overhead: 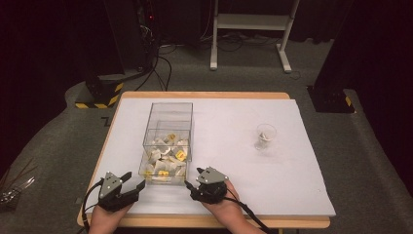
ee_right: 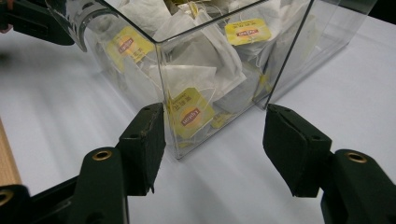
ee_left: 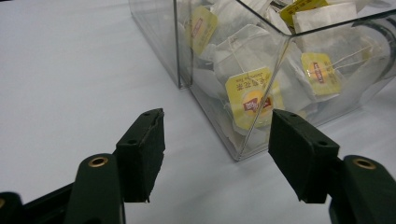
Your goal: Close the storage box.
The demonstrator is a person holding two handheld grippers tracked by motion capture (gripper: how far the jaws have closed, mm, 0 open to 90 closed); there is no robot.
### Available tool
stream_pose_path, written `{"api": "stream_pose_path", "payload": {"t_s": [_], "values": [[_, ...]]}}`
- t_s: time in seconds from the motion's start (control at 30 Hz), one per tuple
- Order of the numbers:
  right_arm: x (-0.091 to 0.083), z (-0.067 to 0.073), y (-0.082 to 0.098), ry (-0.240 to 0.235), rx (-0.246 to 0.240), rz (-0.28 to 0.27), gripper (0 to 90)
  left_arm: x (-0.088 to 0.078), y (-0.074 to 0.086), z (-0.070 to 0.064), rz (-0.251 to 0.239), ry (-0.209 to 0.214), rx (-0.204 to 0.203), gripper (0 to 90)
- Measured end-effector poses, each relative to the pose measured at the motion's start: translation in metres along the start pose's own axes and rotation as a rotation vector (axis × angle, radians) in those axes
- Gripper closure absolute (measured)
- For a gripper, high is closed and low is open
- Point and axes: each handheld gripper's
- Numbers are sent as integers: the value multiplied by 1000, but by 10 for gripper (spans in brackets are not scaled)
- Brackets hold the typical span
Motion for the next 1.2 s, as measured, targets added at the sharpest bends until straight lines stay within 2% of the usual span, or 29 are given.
{"api": "stream_pose_path", "payload": {"t_s": [0.1, 0.17, 0.27, 0.3, 0.37, 0.6, 0.67, 0.8, 0.83, 0.87, 1.0, 1.2], "values": [[1, -2, -1, 7, -1, 1, 389, 3, -1, 0, 4, 1, 8, 364], [3, -4, -2, 11, -6, 6, 388, 5, -2, 0, -5, -2, -2, 364], [4, -5, -4, 19, -15, 8, 385, 6, -4, 2, 7, -6, 18, 364], [5, -6, -5, 18, -10, 9, 380, 7, -5, 2, -4, -7, 2, 364], [6, -7, -7, 21, -10, 5, 370, 9, -5, 2, -4, -11, -3, 367], [11, -14, -11, 36, -8, 15, 354, 16, -9, 3, 2, -30, 12, 362], [12, -16, -12, 42, -8, 17, 350, 19, -10, 4, -2, -39, 2, 357], [14, -19, -14, 54, -1, 23, 341, 22, -12, 7, 26, -48, 3, 348], [15, -20, -14, 57, -4, 23, 340, 24, -13, 7, 16, -52, -9, 345], [15, -20, -15, 59, 1, 24, 340, 26, -15, 7, 27, -61, 10, 342], [18, -25, -17, 73, 10, 19, 344, 35, -20, 8, 18, -74, 7, 307], [24, -36, -19, 87, 43, 26, 342, 42, -23, 10, 22, -87, 39, 273]]}}
Point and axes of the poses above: each handheld gripper's, and its own axes: x roughly forward along the jaws, y roughly out of its underside, z roughly to its left, and after that the axes turned 3 degrees about x, right-handed
